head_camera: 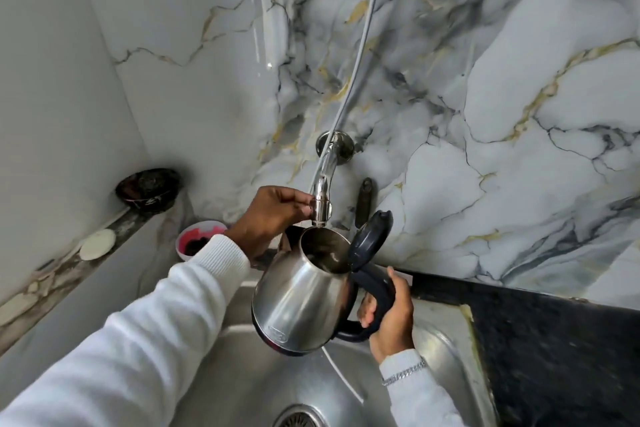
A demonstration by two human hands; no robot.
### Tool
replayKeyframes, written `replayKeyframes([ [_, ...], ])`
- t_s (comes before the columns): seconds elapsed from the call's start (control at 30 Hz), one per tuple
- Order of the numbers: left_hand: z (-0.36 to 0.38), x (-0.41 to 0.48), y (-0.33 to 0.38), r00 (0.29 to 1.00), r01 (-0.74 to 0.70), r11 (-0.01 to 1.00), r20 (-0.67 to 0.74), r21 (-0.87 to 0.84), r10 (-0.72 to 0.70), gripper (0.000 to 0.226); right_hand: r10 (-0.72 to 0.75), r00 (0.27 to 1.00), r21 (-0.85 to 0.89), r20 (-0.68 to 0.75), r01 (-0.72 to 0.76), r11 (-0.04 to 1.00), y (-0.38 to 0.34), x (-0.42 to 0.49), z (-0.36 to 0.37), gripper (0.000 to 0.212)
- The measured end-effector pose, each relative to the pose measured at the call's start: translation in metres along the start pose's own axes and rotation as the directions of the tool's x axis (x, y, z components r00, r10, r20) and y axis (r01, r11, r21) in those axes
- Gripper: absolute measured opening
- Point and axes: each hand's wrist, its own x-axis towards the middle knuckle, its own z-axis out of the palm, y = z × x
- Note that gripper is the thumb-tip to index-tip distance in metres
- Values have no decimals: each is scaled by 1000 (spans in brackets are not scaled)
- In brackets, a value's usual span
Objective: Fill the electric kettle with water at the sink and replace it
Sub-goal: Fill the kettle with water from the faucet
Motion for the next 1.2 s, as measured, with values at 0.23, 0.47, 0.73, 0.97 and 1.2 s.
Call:
replayKeyframes([
  [0.23,-9,16,1,969,106,988,234,-109,-78,17,-3,1000,-48,28,4,999,4,1,3,62],
  [0.47,-25,21,2,971,87,994,227,-62,-71,21,-7,1000,-70,18,8,998,5,-6,0,61],
  [0.73,-29,22,7,941,148,987,317,-64,-121,20,-33,999,-81,36,36,996,3,-7,0,59],
  [0.97,-22,17,2,956,133,989,273,-66,-110,26,-40,999,-95,35,43,995,1,-9,-2,57],
  [1.2,13,-2,0,982,-46,992,-175,117,66,34,-51,998,-144,30,54,988,-1,-12,-8,61],
])
